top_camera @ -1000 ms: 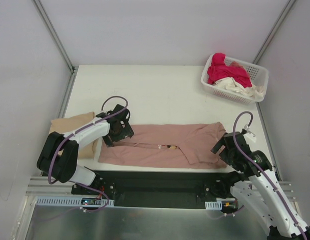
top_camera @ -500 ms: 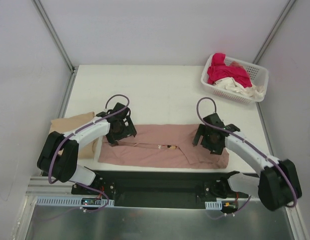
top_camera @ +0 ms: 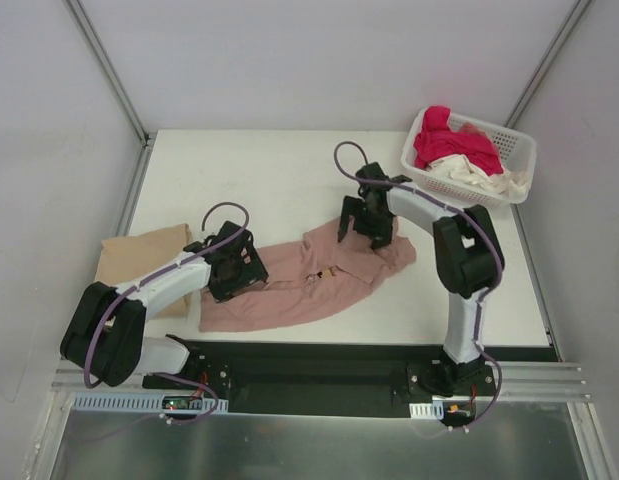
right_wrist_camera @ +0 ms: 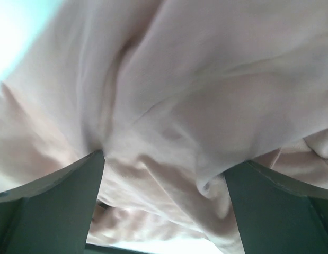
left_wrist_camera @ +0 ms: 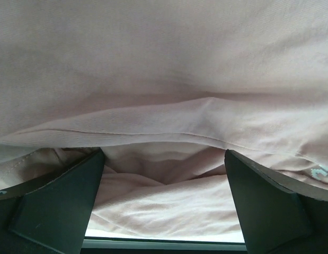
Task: Fold and stack the t-shirts
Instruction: Rotate the tshirt 90 degrees
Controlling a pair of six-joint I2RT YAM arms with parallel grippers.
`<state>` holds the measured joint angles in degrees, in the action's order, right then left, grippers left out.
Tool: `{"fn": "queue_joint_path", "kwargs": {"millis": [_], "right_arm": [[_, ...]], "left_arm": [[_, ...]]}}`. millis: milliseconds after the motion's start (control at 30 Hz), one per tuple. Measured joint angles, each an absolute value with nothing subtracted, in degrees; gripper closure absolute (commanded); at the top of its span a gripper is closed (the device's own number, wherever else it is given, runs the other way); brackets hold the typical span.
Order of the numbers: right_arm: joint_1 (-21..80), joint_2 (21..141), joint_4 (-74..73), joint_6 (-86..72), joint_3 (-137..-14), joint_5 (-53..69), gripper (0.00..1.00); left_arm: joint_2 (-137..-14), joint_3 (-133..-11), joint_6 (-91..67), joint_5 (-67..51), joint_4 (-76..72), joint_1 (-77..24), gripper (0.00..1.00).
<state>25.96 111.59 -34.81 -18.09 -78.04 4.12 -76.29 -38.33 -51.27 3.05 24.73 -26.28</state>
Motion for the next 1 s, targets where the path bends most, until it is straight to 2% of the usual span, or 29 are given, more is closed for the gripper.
{"fn": "queue_joint_path", "kwargs": {"millis": [133, 333, 400, 600, 767, 900, 1000], "right_arm": [[27.03, 124.53, -36.18, -16.97, -97.58, 9.58, 0.03], [27.05, 145.23, -35.92, -17.98, -130.78, 17.50, 0.03], [26.63, 149.01, -33.43, -19.68, -136.09, 20.18, 0.03], [24.01, 153.40, -21.87, -27.62, -139.04, 24.56, 0.03], [21.69, 155.72, -16.19, -29.28, -141.67, 22.50, 0.03], [18.74, 154.78, -15.49, -28.03, -140.70, 21.78, 0.03], [16.95, 150.61, -18.57, -23.88, -138.52, 21.26, 0.03]], "left_arm": [[-73.76, -36.38, -55.20, 2.96, 24.14, -27.86, 0.01], [-75.11, -37.04, -64.18, 1.39, 22.76, -37.06, 0.01], [-77.32, -38.50, -66.85, 0.71, 21.71, -40.42, 0.01], [-90.13, -49.30, -71.83, -2.50, 17.87, -49.89, 0.01], [-97.03, -56.51, -72.73, -3.01, 14.33, -54.92, 0.01], [-95.42, -56.34, -72.66, -2.17, 13.93, -57.45, 0.01], [-88.82, -54.15, -71.55, 0.12, 14.22, -58.98, 0.01]]}}
